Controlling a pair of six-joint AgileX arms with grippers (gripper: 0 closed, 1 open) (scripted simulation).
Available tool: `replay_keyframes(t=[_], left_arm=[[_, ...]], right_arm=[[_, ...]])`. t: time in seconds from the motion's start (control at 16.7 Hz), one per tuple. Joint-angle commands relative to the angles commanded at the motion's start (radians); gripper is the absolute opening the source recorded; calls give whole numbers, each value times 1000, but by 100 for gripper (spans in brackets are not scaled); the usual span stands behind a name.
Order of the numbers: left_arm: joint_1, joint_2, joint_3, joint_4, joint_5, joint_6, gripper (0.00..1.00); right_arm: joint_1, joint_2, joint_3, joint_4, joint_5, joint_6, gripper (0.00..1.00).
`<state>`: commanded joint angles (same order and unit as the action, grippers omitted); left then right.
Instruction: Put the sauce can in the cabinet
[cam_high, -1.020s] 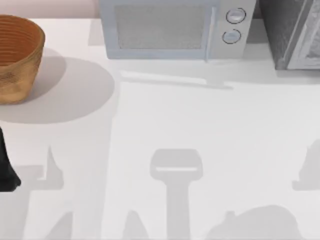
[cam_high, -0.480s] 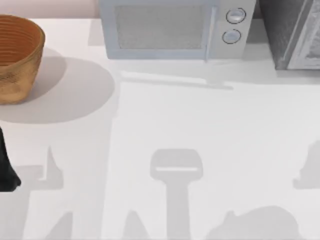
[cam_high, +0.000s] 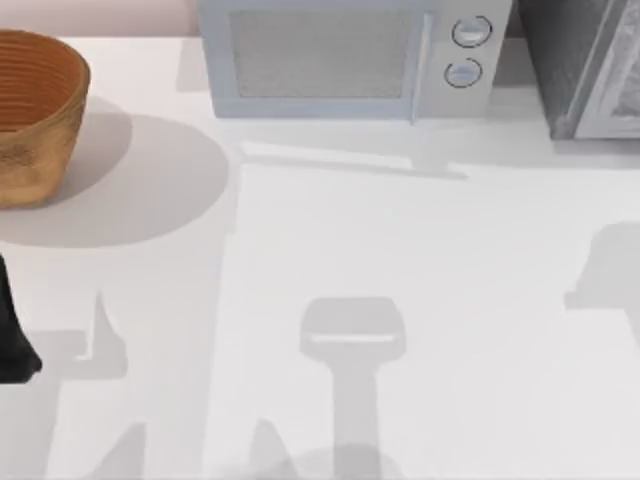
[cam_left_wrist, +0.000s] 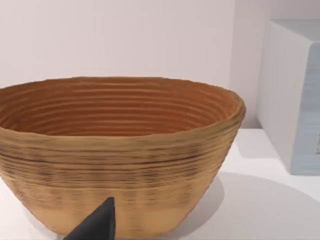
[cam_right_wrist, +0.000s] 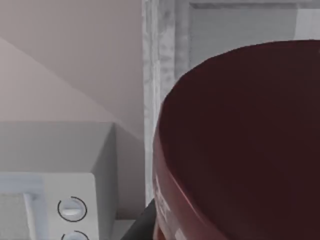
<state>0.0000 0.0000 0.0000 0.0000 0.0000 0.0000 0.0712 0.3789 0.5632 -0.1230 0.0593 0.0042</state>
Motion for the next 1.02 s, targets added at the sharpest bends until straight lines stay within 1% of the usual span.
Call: replay_keyframes(t=[0.18,0.36,0.78,1.02], left_arm=[[0,0,0,0,0,0,100],[0,0,0,0,0,0,100],[0,0,0,0,0,0,100],[0,0,0,0,0,0,100]], right_arm=[[38,193,294,-62,11,2,0],[73,329,554,-117,14,11,0],[121,745,1058,-296,78,26,0],[121,919,1247,-369,123,18,0]])
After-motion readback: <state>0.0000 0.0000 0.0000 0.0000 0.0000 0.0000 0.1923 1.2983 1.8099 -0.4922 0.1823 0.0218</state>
